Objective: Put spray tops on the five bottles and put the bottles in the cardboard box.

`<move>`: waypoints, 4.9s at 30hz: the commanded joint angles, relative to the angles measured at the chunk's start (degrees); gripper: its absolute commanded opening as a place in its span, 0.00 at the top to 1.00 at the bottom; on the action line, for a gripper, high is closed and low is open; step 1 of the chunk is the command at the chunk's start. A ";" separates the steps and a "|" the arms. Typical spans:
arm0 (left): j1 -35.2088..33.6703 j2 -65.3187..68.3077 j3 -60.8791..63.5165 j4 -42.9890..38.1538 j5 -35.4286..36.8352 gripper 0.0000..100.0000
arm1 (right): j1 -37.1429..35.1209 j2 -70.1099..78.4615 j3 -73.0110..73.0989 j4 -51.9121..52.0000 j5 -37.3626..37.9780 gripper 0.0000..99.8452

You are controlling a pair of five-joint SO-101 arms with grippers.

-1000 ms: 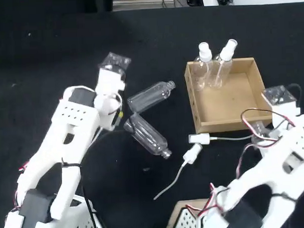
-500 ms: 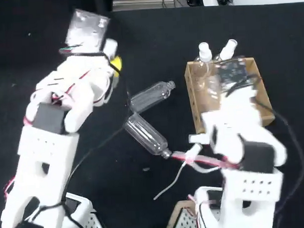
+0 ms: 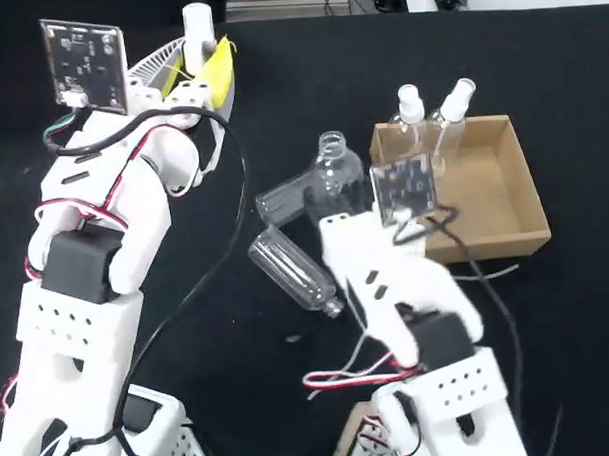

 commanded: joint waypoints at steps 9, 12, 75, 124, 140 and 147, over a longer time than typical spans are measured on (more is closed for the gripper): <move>0.40 -2.11 -5.23 -0.18 1.41 0.97 | -5.01 -9.80 11.47 -10.02 -0.97 0.99; 4.88 -4.92 -4.00 -0.18 1.41 0.97 | -5.10 -10.86 12.62 -10.11 -1.05 0.99; 21.14 -17.05 19.91 -23.74 1.41 0.97 | -10.64 -35.38 26.95 -10.81 -0.62 0.99; 8.31 -32.62 27.65 0.62 12.31 0.67 | -10.73 -35.38 26.86 -10.90 -0.62 0.99; -16.92 -31.21 43.21 -1.14 12.31 0.67 | 1.05 -34.86 12.62 7.65 -0.70 0.99; -20.26 -31.74 68.35 -28.22 12.66 0.67 | 19.52 -33.01 1.80 15.74 6.95 0.99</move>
